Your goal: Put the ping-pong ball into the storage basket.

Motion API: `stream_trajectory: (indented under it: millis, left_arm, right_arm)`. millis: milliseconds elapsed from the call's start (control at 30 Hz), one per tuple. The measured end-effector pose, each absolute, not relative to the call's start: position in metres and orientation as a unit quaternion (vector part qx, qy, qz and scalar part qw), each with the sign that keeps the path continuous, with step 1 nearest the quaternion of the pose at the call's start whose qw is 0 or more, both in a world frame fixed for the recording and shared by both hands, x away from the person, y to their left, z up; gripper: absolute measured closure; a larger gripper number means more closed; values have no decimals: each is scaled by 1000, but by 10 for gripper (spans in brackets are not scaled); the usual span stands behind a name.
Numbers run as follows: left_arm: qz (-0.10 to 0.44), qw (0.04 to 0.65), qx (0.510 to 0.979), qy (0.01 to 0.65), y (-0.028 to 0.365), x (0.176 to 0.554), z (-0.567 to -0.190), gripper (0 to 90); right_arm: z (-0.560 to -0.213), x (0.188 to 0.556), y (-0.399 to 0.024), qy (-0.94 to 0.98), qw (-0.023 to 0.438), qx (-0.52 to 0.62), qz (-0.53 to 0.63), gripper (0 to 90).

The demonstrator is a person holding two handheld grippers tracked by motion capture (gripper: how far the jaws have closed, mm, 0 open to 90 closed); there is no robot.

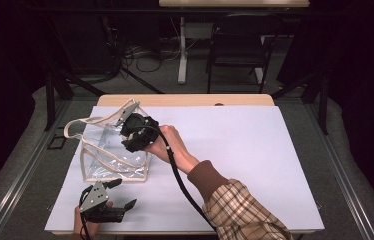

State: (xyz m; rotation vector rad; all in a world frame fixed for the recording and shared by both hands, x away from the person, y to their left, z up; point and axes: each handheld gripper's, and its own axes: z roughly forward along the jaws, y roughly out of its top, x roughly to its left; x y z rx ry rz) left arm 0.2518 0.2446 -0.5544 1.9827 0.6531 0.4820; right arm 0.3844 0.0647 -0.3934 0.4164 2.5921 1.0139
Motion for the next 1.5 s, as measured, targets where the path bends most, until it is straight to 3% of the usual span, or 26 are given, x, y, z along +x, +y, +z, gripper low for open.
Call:
stream_trajectory:
  millis: [1033, 1500]
  left_arm:
    - [198, 479, 812, 268, 245, 252, -554, 160]
    - [198, 480, 812, 268, 245, 252, -554, 160]
  right_arm:
    - [-406, 384, 67, 927, 145, 141, 317, 497]
    - [-395, 383, 53, 912, 126, 163, 355, 206]
